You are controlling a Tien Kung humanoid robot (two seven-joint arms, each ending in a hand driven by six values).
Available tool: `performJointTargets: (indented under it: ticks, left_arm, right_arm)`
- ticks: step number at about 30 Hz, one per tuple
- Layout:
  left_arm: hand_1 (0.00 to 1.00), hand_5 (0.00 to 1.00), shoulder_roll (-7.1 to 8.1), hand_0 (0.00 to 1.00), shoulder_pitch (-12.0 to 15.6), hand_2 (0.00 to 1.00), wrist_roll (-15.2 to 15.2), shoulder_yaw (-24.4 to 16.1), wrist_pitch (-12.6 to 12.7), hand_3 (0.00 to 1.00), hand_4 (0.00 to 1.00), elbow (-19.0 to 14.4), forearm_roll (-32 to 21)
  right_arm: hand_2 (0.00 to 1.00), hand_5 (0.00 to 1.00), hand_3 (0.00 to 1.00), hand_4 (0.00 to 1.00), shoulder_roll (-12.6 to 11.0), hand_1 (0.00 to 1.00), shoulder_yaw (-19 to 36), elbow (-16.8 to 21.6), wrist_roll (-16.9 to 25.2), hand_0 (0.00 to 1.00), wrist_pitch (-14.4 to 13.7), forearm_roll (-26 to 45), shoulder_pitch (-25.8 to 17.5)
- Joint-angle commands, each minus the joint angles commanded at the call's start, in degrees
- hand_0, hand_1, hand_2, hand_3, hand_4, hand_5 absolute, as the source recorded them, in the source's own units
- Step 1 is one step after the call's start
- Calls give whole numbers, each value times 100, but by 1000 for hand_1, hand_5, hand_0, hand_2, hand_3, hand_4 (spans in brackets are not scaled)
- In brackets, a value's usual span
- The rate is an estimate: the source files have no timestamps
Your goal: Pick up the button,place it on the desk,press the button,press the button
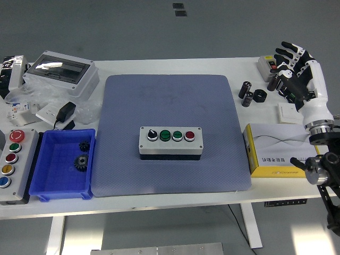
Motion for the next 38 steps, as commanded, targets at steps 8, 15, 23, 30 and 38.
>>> performJointTargets:
  ticks: [8, 15, 23, 30, 38]
  left_arm:
    - [539, 182, 40, 624, -20, 524, 5, -4, -12, 591, 617, 0, 51]
    - [540, 185, 91, 624, -4, 525, 5, -29, -11, 592, 617, 0, 103]
    - [541, 187, 66, 624, 85, 527, 25, -64, 9, 594, 617, 0, 98]
    - [541, 188, 70, 624, 52, 526, -8, -29, -8, 596, 617, 0, 72]
    - [543, 191, 82, 624, 20, 526, -36, 13, -24, 596, 618, 0, 40]
  right_arm:
    - [688, 365, 694, 665, 2, 680, 116, -55, 136, 668, 8, 214, -37]
    - [686, 388, 689, 668, 46, 680, 252, -62, 204, 684, 3, 319, -121]
    - [697, 405, 688, 674, 93, 689, 449, 41, 249, 702, 25, 348, -238]
    - [699, 410, 688, 675, 79, 690, 517, 131, 258, 707, 69, 321, -286]
    - [701, 415, 687, 674, 90, 692, 602, 146, 255, 712, 101, 328, -357]
